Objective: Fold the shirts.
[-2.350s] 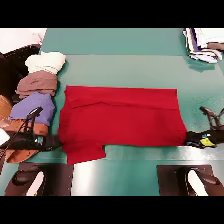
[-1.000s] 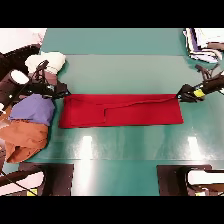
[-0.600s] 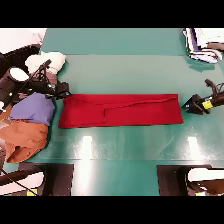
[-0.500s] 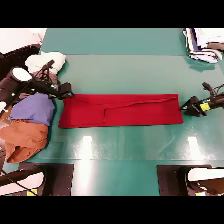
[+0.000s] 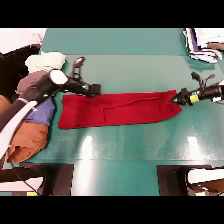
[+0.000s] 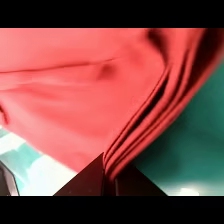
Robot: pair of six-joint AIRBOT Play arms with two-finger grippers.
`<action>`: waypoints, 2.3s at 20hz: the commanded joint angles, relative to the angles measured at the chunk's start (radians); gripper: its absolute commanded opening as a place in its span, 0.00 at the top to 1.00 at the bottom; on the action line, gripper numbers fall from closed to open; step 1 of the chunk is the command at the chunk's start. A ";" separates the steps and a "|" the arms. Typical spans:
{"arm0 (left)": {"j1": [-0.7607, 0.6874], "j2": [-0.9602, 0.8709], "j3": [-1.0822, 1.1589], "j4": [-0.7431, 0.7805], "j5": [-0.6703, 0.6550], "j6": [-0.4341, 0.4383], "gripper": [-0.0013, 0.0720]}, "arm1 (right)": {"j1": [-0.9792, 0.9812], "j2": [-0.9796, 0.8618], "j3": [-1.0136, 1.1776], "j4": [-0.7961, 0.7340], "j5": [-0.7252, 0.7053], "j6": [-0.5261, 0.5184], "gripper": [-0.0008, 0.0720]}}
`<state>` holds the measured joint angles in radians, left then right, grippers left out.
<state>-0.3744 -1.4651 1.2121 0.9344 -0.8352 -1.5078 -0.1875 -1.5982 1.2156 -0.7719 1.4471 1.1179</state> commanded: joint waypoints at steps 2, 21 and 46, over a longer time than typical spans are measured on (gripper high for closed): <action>-0.148 -0.200 0.161 -0.001 -0.014 -0.014 0.95 | 0.103 0.159 0.120 0.021 0.032 0.085 0.96; -0.087 -0.177 0.224 0.079 -0.053 -0.037 0.95 | 0.661 0.154 0.471 0.127 -0.101 0.198 0.96; 0.461 0.339 0.220 0.336 -0.293 -0.029 0.95 | 0.627 0.039 0.053 -0.063 -0.286 0.203 0.13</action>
<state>0.0853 -1.1252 1.4334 1.3186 -1.1225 -1.5368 0.5716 -1.6180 1.4483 -0.8196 1.1530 1.3186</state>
